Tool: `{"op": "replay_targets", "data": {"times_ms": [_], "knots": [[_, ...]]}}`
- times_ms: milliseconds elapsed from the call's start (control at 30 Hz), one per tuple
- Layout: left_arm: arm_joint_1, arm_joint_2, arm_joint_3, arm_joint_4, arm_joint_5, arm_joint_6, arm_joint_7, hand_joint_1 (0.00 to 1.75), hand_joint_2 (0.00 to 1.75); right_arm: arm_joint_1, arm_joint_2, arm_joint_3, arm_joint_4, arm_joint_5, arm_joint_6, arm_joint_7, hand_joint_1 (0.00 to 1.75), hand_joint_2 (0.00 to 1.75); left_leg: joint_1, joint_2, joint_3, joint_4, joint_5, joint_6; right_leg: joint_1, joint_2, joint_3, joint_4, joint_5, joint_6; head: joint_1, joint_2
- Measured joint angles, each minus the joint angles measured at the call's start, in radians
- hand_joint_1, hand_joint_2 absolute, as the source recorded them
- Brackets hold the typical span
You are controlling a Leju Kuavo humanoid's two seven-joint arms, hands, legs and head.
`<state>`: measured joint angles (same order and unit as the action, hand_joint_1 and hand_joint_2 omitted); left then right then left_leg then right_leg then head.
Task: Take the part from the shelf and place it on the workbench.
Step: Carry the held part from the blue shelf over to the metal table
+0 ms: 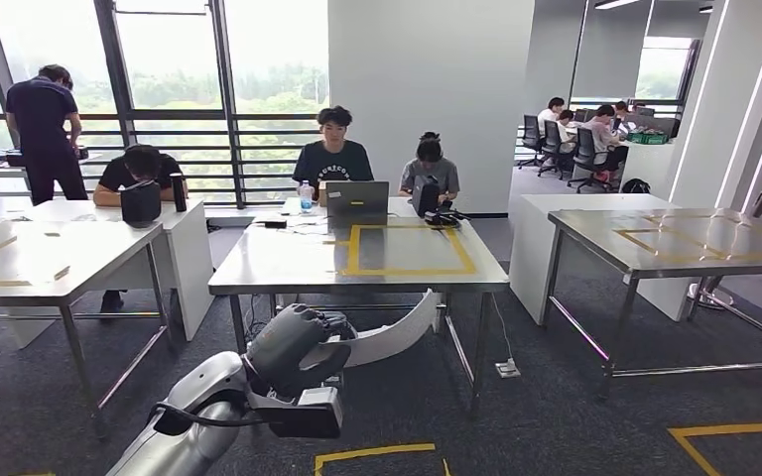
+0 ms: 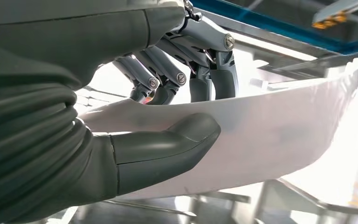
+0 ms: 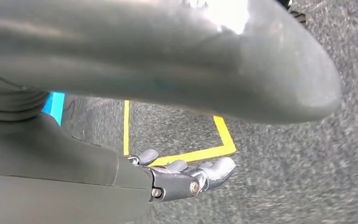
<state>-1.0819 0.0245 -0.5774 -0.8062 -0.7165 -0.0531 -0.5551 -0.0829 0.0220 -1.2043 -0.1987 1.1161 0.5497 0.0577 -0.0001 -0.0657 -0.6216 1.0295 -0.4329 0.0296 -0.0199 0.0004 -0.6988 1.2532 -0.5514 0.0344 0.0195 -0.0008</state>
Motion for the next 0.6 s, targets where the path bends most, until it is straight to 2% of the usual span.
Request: {"op": "replay_targets", "data": {"times_ms": [33, 67, 100, 133, 233, 433, 600], "knots": [[-0.002, 0.000, 0.000, 0.001, -0.010, 0.008, 0.006, 1.75, 1.75, 0.000, -0.001, 0.000, 0.000, -0.001, -0.007, -0.001, 0.00, 0.00, 0.000, -0.010, 0.000, 0.002, -0.001, -0.002, -0.001, 0.011, 0.028, -0.074, 0.039, -0.004, 0.000, 0.000], [-0.004, 0.000, -0.001, 0.001, -0.020, 0.017, 0.011, 1.75, 1.75, -0.001, -0.001, 0.000, 0.000, 0.000, -0.018, -0.002, 0.00, 0.00, -0.001, -0.020, -0.001, 0.004, -0.003, -0.005, -0.002, 0.024, 0.057, -0.142, 0.066, -0.007, 0.000, 0.000], [-0.007, 0.001, -0.001, 0.002, -0.027, 0.025, 0.015, 1.75, 1.75, -0.002, -0.002, 0.000, 0.000, 0.001, -0.035, -0.003, 0.00, 0.00, -0.002, -0.028, -0.003, 0.006, -0.004, -0.010, -0.002, 0.035, 0.078, -0.191, 0.081, -0.010, 0.000, 0.000], [-0.008, 0.003, -0.001, 0.004, -0.031, 0.030, 0.016, 1.75, 1.75, -0.003, -0.003, 0.001, 0.000, 0.003, -0.057, -0.003, 0.00, 0.00, -0.003, -0.034, -0.004, 0.007, -0.005, -0.012, -0.003, 0.042, 0.088, -0.217, 0.084, -0.011, 0.000, 0.000], [-0.009, 0.012, -0.001, 0.009, -0.036, 0.037, 0.012, 1.75, 1.75, -0.004, -0.004, 0.006, 0.000, 0.008, -0.108, -0.002, 0.00, 0.00, -0.004, -0.039, -0.003, 0.003, -0.005, -0.011, -0.002, 0.042, 0.095, -0.223, 0.084, -0.011, 0.000, 0.000], [-0.009, 0.022, -0.001, 0.015, -0.036, 0.041, 0.008, 1.75, 1.75, -0.003, -0.004, 0.016, 0.000, 0.009, -0.119, -0.002, 0.00, 0.00, -0.003, -0.034, 0.006, -0.011, 0.000, -0.022, 0.000, 0.046, 0.096, -0.223, 0.085, -0.021, -0.001, 0.000], [-0.008, 0.023, -0.001, 0.016, -0.036, 0.041, 0.008, 1.75, 1.75, -0.003, -0.004, 0.019, 0.000, 0.009, -0.120, -0.002, 0.00, 0.00, -0.002, -0.034, 0.007, -0.013, 0.001, -0.032, 0.001, 0.046, 0.095, -0.222, 0.085, -0.024, -0.001, 0.000]]}}
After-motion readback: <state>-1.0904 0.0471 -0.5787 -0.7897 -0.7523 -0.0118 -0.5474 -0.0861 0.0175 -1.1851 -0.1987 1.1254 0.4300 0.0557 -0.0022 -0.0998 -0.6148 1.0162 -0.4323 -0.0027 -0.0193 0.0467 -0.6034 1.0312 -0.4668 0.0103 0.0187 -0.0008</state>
